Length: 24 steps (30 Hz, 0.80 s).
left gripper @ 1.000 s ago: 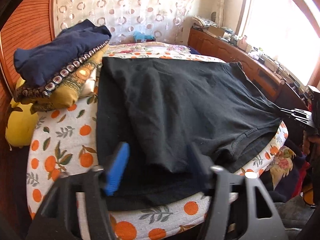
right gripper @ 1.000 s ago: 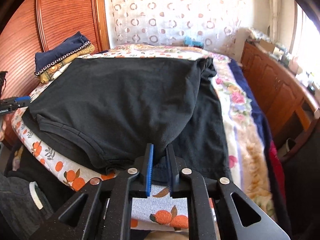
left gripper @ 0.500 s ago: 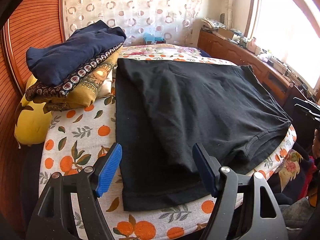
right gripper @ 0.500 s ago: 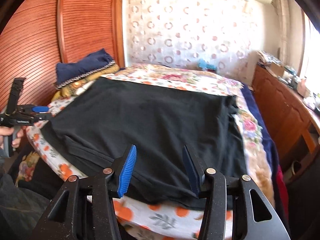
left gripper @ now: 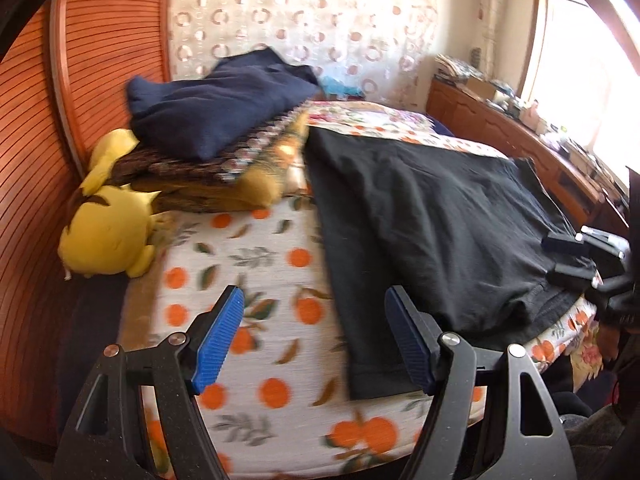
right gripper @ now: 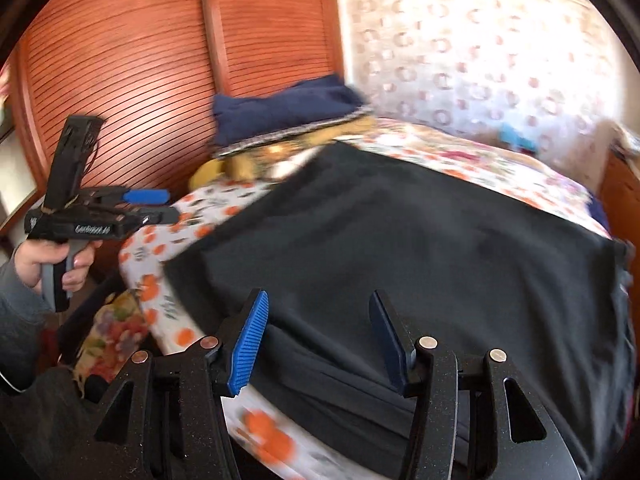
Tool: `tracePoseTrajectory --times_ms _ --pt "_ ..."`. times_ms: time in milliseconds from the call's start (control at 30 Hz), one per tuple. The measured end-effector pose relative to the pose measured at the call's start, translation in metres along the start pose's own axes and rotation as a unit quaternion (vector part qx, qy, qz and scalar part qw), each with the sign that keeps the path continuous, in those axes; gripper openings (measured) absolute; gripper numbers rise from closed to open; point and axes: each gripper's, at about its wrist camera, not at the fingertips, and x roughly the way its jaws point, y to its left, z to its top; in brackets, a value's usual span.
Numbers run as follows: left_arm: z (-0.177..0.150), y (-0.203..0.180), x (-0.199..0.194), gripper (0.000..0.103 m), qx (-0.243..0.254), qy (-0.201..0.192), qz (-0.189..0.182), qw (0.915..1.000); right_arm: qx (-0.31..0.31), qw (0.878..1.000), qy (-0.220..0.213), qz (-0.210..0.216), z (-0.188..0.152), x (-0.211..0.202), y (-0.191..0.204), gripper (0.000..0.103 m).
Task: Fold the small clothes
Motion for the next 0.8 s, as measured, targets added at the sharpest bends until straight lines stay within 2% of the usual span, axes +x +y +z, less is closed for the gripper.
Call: tracePoseTrajectory --times_ms 133,267,433,567,700,800 --pt "-0.003 0.031 -0.010 0.074 -0.027 -0.006 0.018 0.9995 -0.032 0.998 0.017 0.046 0.013 0.037 0.023 0.055" --pt "-0.007 0.052 -0.016 0.074 -0.043 -0.009 0.031 0.9986 -0.061 0.995 0.036 0.070 0.019 0.068 0.039 0.055" --pt "-0.012 0.065 -0.019 0.074 -0.052 -0.010 0.039 0.9978 -0.101 0.990 0.062 0.076 0.019 0.099 0.049 0.055" --pt "-0.014 0.069 -0.019 0.074 -0.057 -0.010 0.040 0.9975 -0.132 0.986 0.076 0.065 0.025 0.117 0.068 0.055" --pt "-0.014 0.068 -0.017 0.074 -0.056 -0.009 0.036 0.9977 -0.156 0.983 0.085 0.050 0.024 0.127 0.080 0.055" --pt "-0.013 0.066 -0.015 0.074 -0.054 -0.008 0.034 0.9979 -0.162 0.982 0.082 0.047 0.025 0.119 0.080 0.055"
